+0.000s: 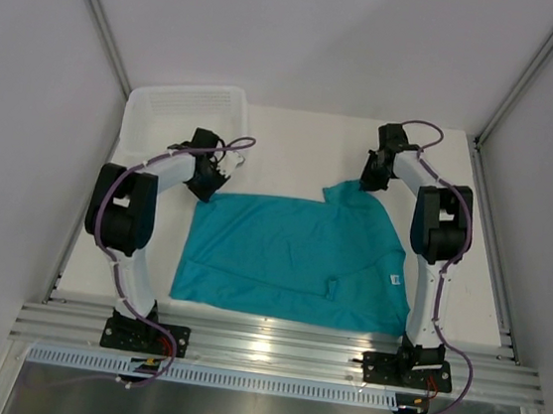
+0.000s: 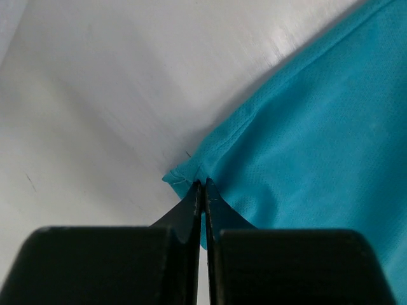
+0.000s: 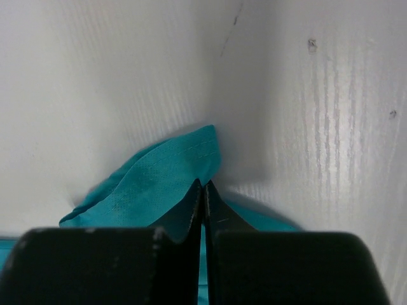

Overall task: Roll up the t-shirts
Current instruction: Fold the tshirt

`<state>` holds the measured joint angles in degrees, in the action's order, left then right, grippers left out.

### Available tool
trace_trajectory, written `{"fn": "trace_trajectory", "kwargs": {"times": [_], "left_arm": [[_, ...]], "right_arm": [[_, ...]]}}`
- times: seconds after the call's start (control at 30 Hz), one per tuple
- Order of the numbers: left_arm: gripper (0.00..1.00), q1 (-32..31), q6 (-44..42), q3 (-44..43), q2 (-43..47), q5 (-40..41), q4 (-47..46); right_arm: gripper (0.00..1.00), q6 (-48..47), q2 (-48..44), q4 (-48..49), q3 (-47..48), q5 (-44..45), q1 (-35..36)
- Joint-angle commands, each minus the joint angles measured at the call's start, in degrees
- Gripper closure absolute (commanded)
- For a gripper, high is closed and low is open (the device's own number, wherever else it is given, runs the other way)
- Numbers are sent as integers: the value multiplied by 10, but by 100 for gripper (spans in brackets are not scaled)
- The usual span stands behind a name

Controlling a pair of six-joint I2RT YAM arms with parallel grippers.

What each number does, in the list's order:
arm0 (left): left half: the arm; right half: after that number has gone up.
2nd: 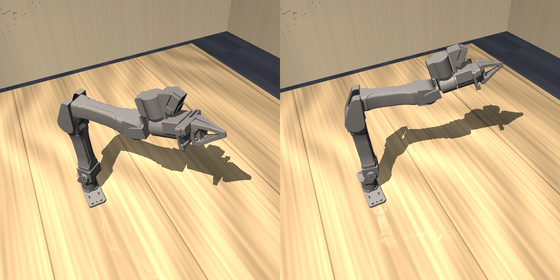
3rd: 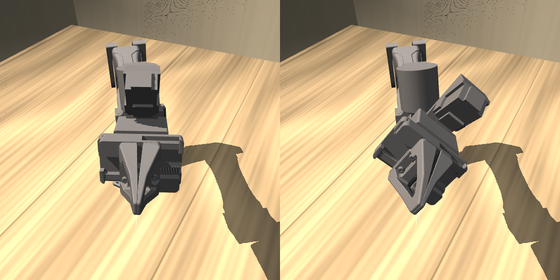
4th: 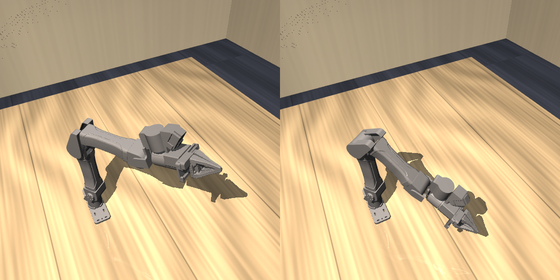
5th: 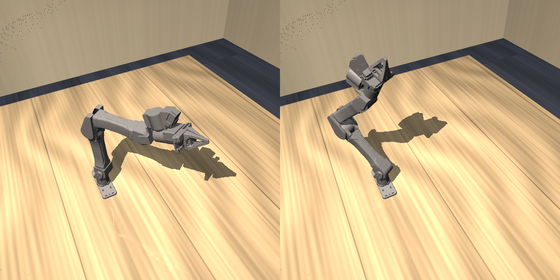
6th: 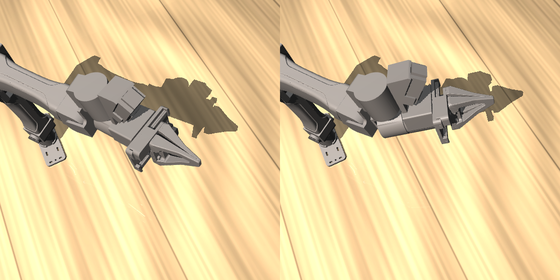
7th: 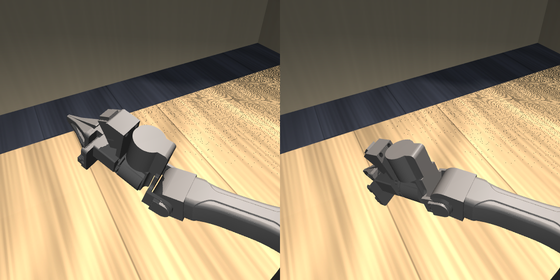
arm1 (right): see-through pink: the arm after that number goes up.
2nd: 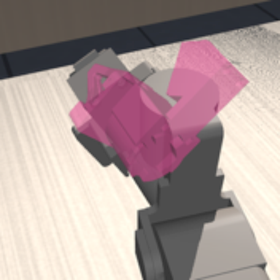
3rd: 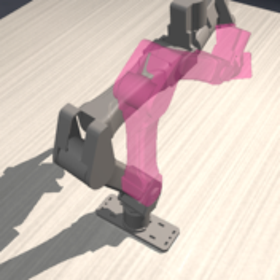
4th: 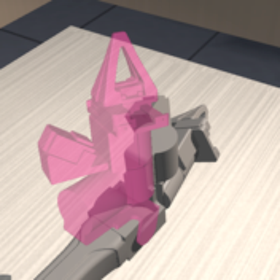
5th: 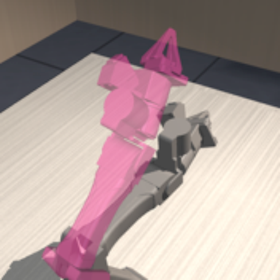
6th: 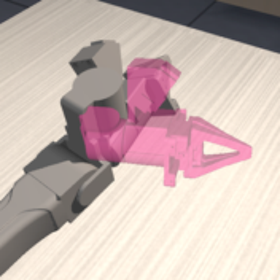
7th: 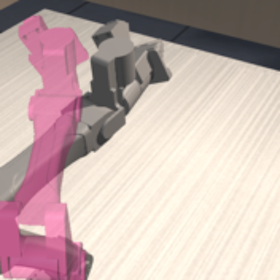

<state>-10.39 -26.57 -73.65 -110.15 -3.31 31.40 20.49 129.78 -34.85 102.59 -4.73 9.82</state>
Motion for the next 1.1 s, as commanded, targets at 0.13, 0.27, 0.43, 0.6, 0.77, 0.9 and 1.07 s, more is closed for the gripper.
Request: {"fn": "trace_trajectory", "kwargs": {"times": [0.13,0.27,0.43,0.6,0.77,0.9,1.07], "left_arm": [[99,5,-26,48,101,-23,-28],[99,5,-33,68,139,-29,-35],[99,5,-43,103,180,-47,-42],[99,5,-54,146,219,-56,-34],[99,5,-60,196,269,-58,-17],[99,5,-65,224,294,-64,-8],[99,5,-66,248,300,-50,-5]], "right_arm": [[100,-16,-117,-14,-58,26,5],[100,-14,-203,14,-139,33,9],[100,3,-299,27,-239,45,6],[100,28,-423,33,-353,64,6],[100,64,-508,38,-443,63,13],[100,82,-559,39,-505,68,20],[100,98,-603,36,-559,67,21]]}}
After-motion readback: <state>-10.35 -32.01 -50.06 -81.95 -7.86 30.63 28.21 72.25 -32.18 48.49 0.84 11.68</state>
